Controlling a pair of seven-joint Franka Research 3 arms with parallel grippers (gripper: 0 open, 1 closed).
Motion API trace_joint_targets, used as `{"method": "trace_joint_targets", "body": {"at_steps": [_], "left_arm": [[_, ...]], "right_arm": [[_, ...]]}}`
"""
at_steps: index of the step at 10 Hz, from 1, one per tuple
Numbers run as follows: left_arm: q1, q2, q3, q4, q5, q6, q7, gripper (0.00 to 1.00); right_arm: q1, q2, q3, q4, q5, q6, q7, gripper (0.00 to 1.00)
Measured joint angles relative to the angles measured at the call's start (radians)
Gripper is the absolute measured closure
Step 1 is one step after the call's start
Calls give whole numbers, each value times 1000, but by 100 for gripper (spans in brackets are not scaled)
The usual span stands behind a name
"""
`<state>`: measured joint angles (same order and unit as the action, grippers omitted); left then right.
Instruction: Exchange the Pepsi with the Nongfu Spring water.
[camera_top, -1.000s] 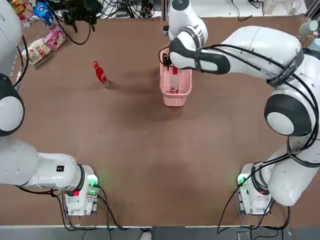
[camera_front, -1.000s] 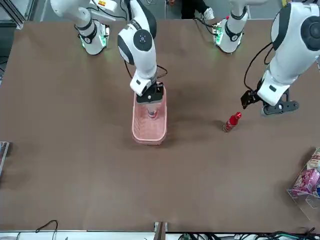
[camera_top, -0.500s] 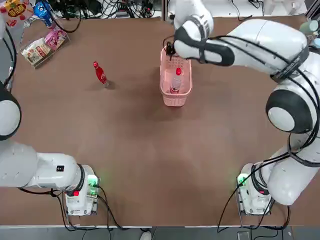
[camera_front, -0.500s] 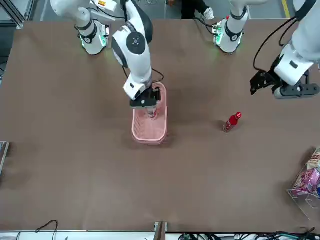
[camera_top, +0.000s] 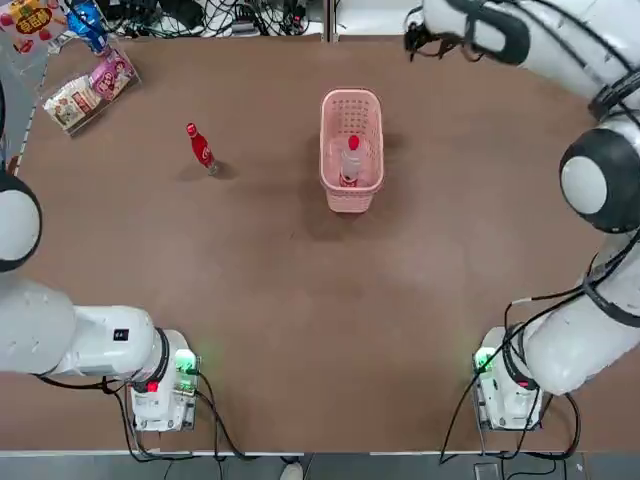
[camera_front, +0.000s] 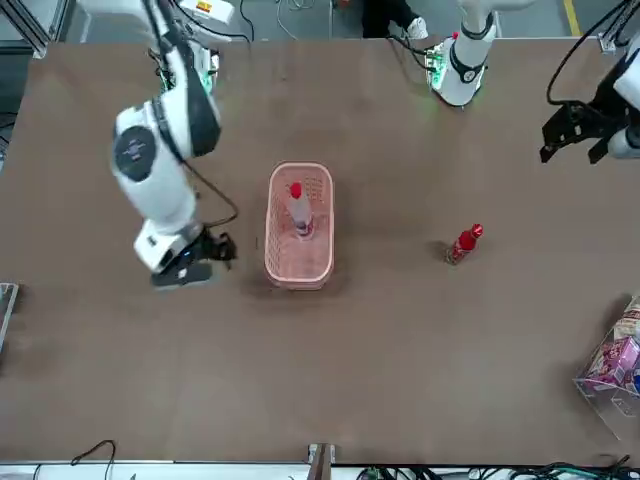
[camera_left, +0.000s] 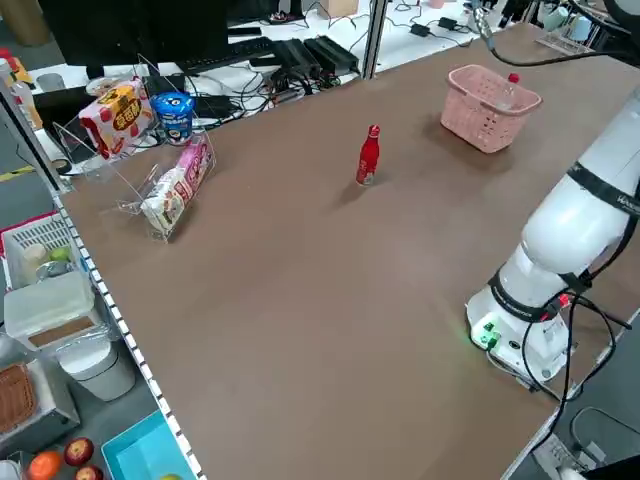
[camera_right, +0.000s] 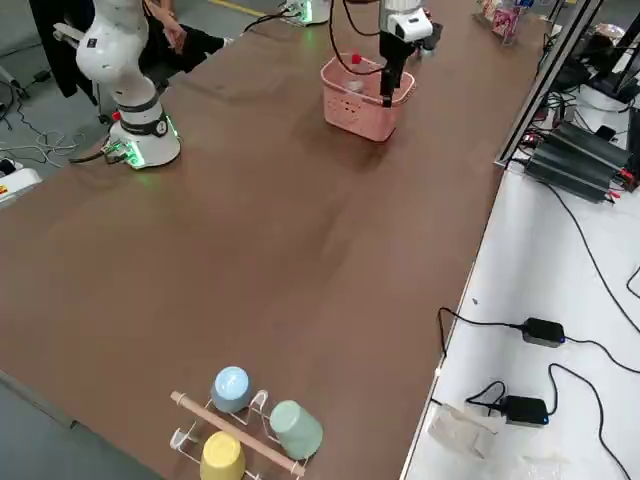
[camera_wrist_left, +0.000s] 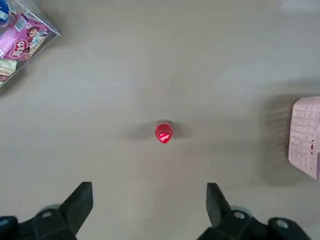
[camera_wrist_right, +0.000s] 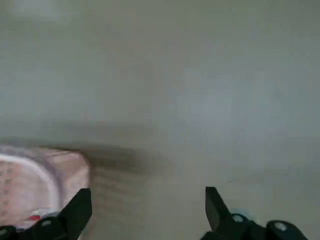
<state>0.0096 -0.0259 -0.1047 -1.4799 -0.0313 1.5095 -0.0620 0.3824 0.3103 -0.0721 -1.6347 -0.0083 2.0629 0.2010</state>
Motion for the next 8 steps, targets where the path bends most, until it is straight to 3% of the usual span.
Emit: {"method": "trace_joint_targets", "body": {"at_steps": [3, 5, 8], "left_arm": [[1, 15, 19, 4, 0, -2, 4, 0], [1, 22, 20, 5, 0, -6, 4, 0], [-1, 27, 20, 4, 0, -27, 4, 0]], "right_arm": [[-204, -103, 8, 35, 2, -200, -177, 0], [-318, -216, 51, 48, 3, -351, -203, 0], [-344, -299, 70, 46, 18, -407, -194, 0]]}}
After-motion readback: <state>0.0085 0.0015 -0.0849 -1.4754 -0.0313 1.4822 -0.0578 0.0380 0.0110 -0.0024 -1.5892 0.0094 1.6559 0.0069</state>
